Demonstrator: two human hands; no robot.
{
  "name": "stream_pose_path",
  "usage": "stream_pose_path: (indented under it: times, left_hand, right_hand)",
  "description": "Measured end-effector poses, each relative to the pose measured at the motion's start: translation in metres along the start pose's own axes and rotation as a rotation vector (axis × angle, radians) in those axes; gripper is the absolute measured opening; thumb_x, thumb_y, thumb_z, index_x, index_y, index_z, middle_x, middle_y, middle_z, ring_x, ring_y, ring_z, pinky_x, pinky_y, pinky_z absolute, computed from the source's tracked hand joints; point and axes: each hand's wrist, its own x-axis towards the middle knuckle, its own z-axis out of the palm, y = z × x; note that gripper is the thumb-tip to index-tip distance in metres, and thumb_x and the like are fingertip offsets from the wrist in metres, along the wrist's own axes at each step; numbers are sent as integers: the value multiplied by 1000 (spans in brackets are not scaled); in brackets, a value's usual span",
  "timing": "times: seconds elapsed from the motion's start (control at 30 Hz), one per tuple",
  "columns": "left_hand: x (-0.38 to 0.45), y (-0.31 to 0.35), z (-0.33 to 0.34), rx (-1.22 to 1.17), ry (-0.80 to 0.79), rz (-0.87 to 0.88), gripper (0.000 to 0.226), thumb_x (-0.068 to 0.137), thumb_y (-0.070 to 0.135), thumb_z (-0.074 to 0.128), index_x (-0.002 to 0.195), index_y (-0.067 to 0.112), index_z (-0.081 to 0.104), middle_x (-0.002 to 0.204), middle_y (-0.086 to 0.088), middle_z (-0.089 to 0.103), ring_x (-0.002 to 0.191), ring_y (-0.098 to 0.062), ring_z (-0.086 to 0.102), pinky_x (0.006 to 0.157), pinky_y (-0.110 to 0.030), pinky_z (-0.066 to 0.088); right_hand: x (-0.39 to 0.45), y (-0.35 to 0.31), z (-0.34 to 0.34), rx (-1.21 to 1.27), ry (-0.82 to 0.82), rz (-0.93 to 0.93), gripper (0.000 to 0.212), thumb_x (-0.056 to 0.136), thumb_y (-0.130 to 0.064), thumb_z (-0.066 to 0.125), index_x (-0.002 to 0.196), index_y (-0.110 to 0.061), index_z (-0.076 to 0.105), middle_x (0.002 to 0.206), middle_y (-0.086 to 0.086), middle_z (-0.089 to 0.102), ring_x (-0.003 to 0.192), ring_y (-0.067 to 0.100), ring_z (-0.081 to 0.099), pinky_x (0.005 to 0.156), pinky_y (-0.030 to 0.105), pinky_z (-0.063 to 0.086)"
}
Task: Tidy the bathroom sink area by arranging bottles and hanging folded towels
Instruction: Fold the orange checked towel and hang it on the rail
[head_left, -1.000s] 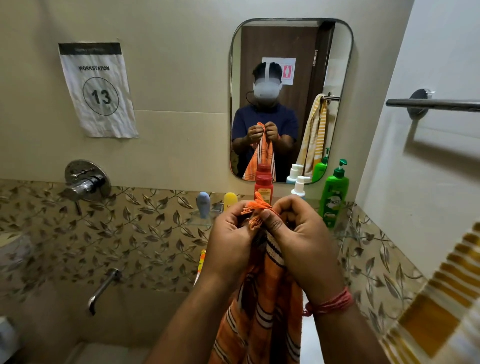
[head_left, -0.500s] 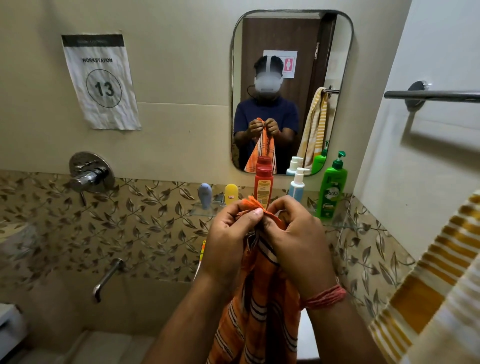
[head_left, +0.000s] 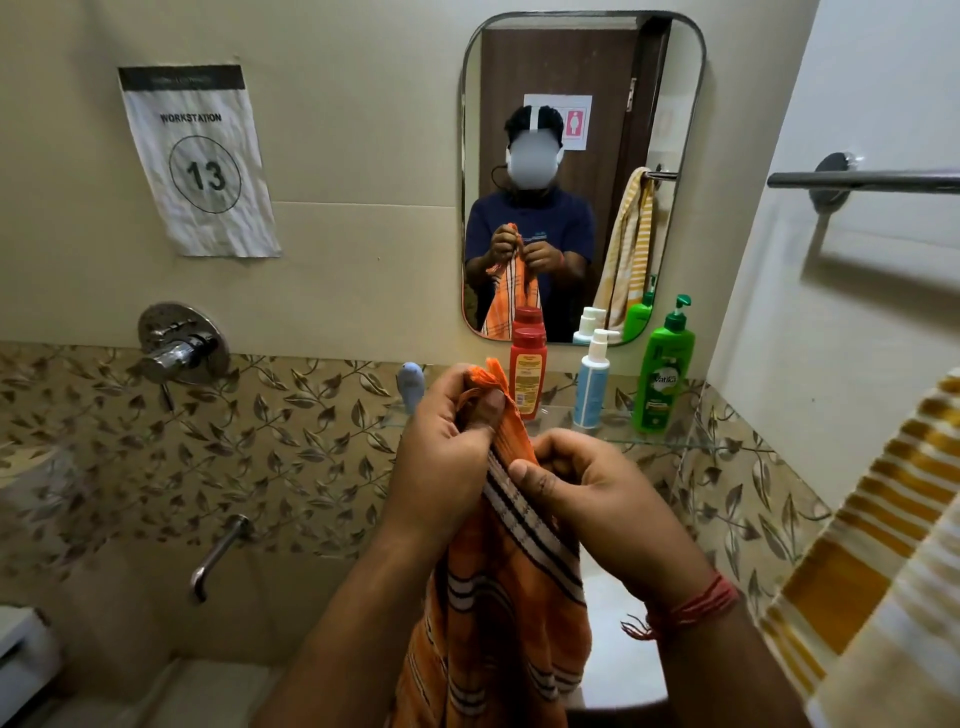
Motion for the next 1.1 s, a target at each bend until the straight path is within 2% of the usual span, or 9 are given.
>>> stream_pose_path:
  times: [0.1,0.2,0.27,0.4,0.53,0.73,0.83,0.9,1.1]
  left_hand:
    - [2,4,-6,74,-73,83,8,100,20,56,102,22,64,83,9,68,75,-3,67,64,-19,52]
    - [3,10,-9,140,-183,160,14,100,12,56,103,23,63,85,18,67,83,0,67,68,-15,53]
    - [4,13,-11,199,-201,215,16,99,9,56,102,22,64,85,18,66,84,0,66,68,-14,52]
    - [5,10,-16,279,-3,287,16,101,16,55,96,31,59,78,8,63,68,-2,63,56,-15,50]
    - [5,7,-17,302,176,246,13,103,25,51,92,30,55,82,9,61,60,-11,60,50,-30,53]
    - [13,5,-27,316,273,229,13,103,26,53,91,31,56,71,2,59,59,-8,56,50,-34,49]
    - [12,9,-27,309,264,239,11,102,28,52,92,30,55,74,0,60,60,-7,57,50,-29,49]
    - [11,12,-24,292,225,250,10,101,29,52,93,31,55,78,6,62,60,-4,59,51,-26,52]
    - [15,13,-19,277,193,291,12,102,27,51,93,34,55,76,17,61,63,0,59,54,-16,51]
  right_hand:
    - [-3,1,1,164,-137,88,29,93,-40,57,109,-18,68,97,9,74,84,26,71,61,33,55]
    - [-4,7,8,210,-221,147,33,94,-40,54,117,-20,67,111,6,73,103,24,70,89,44,57]
    - [-1,11,12,79,-127,109,29,94,-45,55,113,-28,69,108,-1,74,103,18,70,95,50,53]
    - [0,9,15,-199,209,-9,25,89,-49,62,104,-31,70,90,-13,73,85,0,67,81,36,56]
    - [-4,2,19,-262,243,-112,21,87,-50,61,92,-31,69,81,-15,71,77,-1,66,62,15,50]
    - [-4,8,12,-199,143,-14,23,84,-49,66,84,-26,70,75,-7,69,67,7,65,58,26,51]
    - [-2,16,6,-145,36,93,36,77,-60,69,89,-26,70,84,4,72,80,21,69,72,42,56]
    - [-1,20,8,-51,-4,139,37,78,-60,68,99,-29,69,93,-2,74,87,16,72,83,43,59]
    - [6,30,13,180,167,98,41,80,-53,67,114,-29,65,110,-3,73,104,14,70,91,46,56]
